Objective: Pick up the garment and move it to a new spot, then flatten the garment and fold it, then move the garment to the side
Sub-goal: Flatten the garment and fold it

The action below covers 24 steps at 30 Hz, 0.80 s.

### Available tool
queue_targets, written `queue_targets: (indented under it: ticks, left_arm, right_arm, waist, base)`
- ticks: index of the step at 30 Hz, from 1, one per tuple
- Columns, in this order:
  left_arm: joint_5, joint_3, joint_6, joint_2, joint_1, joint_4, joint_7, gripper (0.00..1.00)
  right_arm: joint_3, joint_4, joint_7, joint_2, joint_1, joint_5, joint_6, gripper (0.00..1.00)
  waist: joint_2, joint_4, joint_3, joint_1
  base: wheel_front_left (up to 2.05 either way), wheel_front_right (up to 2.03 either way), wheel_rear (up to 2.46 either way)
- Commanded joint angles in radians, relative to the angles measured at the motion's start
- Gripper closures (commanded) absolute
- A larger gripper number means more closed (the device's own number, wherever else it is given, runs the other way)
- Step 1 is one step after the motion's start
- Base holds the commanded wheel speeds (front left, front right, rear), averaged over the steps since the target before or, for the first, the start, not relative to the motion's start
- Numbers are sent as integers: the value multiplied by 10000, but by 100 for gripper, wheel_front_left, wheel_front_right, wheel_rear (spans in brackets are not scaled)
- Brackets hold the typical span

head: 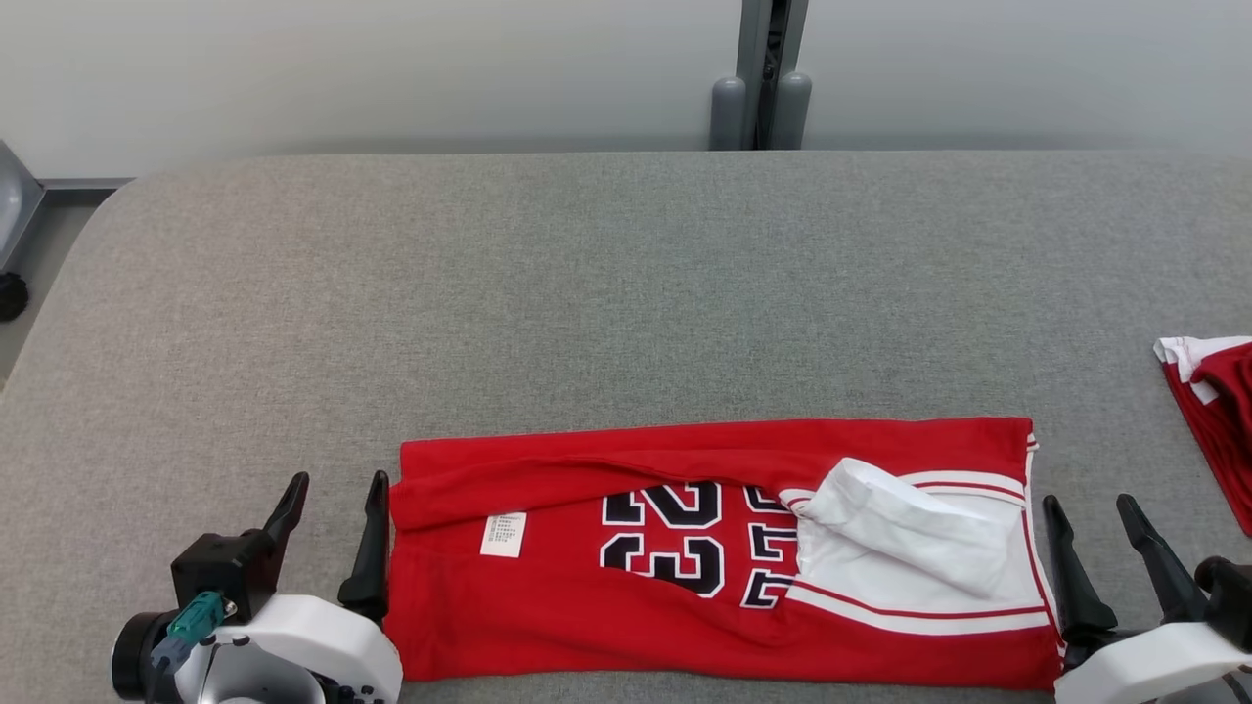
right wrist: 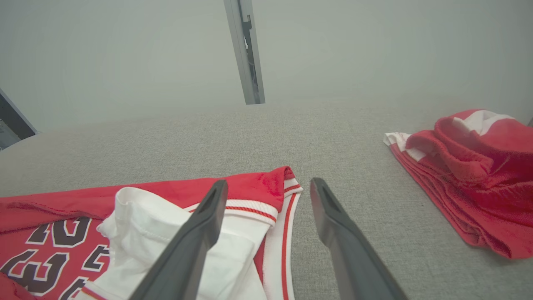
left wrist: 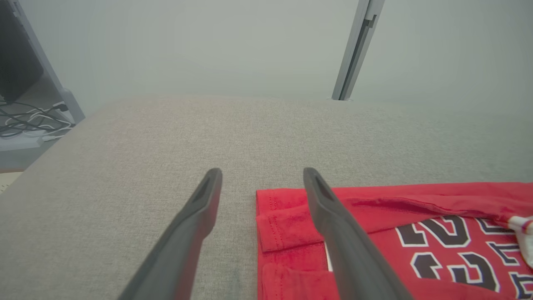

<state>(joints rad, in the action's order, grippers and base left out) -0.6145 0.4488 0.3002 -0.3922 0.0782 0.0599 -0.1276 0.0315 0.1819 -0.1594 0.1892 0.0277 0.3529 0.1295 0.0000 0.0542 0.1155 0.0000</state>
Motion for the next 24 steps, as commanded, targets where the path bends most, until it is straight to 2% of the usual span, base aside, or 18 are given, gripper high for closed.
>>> queue_targets:
  ticks: [1, 11, 24]
  left_arm:
    - [111, 10, -62, -10, 258, 11, 4, 0]
    - [196, 312, -273, 283, 810, 186, -90, 0]
    - [-2, 112, -579, 607, 1449, 936, -759, 0]
  right_arm:
    - [-10, 100, 90, 95, -174, -2, 23, 0]
    - [348, 1219, 428, 383, -541, 158, 22, 0]
    - [1079, 2581, 752, 281, -1059, 700, 26, 0]
  waist:
    - [0, 73, 94, 0]
    - [0, 512, 743, 0]
    - [0, 695, 1200, 0]
  base:
    - [0, 0, 0]
    - [0, 0, 0]
    - [0, 0, 0]
